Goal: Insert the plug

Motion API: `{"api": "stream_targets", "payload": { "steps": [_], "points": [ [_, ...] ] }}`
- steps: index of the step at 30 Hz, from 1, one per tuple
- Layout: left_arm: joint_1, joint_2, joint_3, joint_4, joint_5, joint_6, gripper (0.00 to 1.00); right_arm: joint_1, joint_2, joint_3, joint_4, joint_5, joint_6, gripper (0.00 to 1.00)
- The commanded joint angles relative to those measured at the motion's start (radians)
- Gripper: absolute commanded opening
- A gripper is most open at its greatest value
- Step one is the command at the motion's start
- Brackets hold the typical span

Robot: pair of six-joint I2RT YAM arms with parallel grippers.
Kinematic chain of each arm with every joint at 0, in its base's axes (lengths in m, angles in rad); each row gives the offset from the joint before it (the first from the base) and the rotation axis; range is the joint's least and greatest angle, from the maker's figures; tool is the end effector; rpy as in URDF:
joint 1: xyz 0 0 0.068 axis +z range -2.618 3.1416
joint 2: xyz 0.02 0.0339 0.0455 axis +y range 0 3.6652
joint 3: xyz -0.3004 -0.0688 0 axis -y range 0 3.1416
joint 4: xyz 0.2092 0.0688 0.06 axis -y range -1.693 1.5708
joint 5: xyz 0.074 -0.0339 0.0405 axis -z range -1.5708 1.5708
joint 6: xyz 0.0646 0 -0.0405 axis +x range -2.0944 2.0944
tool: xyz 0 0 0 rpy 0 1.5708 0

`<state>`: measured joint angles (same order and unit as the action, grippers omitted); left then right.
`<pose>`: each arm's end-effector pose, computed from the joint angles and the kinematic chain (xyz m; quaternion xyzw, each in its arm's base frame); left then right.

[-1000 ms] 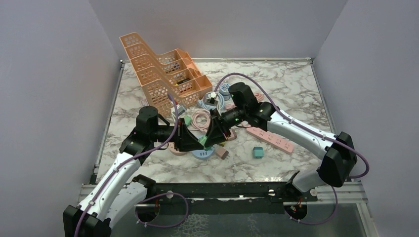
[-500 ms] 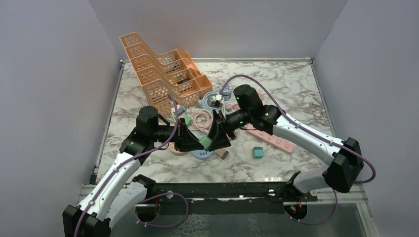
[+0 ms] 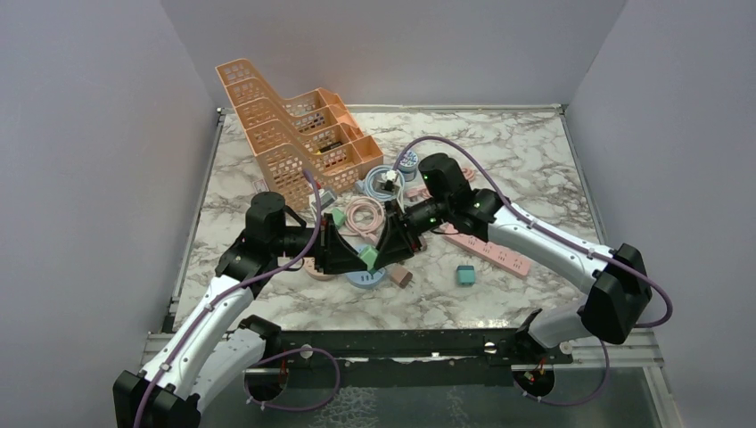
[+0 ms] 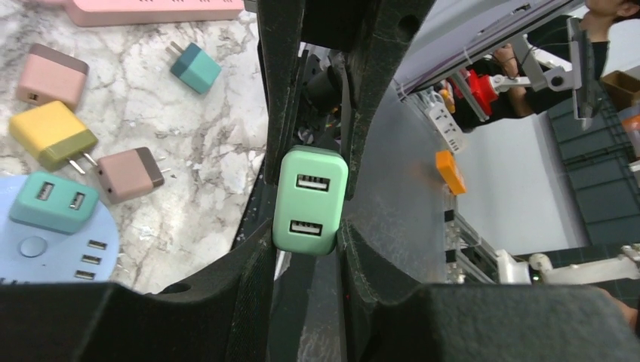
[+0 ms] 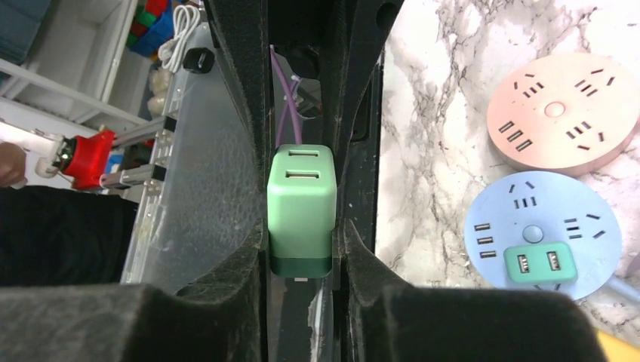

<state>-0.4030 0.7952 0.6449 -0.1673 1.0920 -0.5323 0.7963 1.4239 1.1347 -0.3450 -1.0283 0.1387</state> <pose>0.0916 -0.1014 0.3236 0.2591 0.7105 -0.6014 0.2577 0.1564 0.2389 0.3449 -0.4610 0.6637 0.5689 0.1531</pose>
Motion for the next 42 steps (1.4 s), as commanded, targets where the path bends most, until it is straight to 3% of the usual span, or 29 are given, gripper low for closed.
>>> {"api": "stream_targets", "payload": {
  "steps": [1, 4, 9, 17, 25, 37, 40, 42],
  "points": [
    [0.003, -0.005, 0.027, 0.057, -0.023, -0.011, 0.26, 0.011, 0.046, 0.058, -0.089, -0.024, -0.067, 0.02],
    [0.004, 0.007, 0.027, 0.047, -0.022, -0.009, 0.46, 0.011, 0.084, 0.111, -0.169, -0.036, -0.14, 0.01],
    [0.004, 0.046, 0.02, 0.046, -0.038, -0.023, 0.51, 0.011, 0.136, 0.172, -0.279, -0.062, -0.237, 0.01],
    [0.003, 0.093, 0.003, 0.048, -0.003, -0.019, 0.31, 0.011, 0.174, 0.181, -0.308, -0.072, -0.274, 0.01],
    [0.001, 0.111, -0.012, 0.049, 0.014, -0.023, 0.44, 0.011, 0.174, 0.178, -0.256, -0.076, -0.235, 0.01],
    [-0.025, 0.094, -0.032, 0.05, 0.022, -0.013, 0.41, 0.011, 0.174, 0.179, -0.215, -0.092, -0.191, 0.03],
    [-0.032, 0.084, -0.038, 0.05, 0.016, -0.01, 0.3, 0.011, 0.171, 0.178, -0.202, -0.095, -0.18, 0.04],
    [-0.032, 0.079, -0.039, 0.049, 0.001, -0.008, 0.15, 0.011, 0.166, 0.178, -0.2, -0.082, -0.171, 0.1]
  ]
}}
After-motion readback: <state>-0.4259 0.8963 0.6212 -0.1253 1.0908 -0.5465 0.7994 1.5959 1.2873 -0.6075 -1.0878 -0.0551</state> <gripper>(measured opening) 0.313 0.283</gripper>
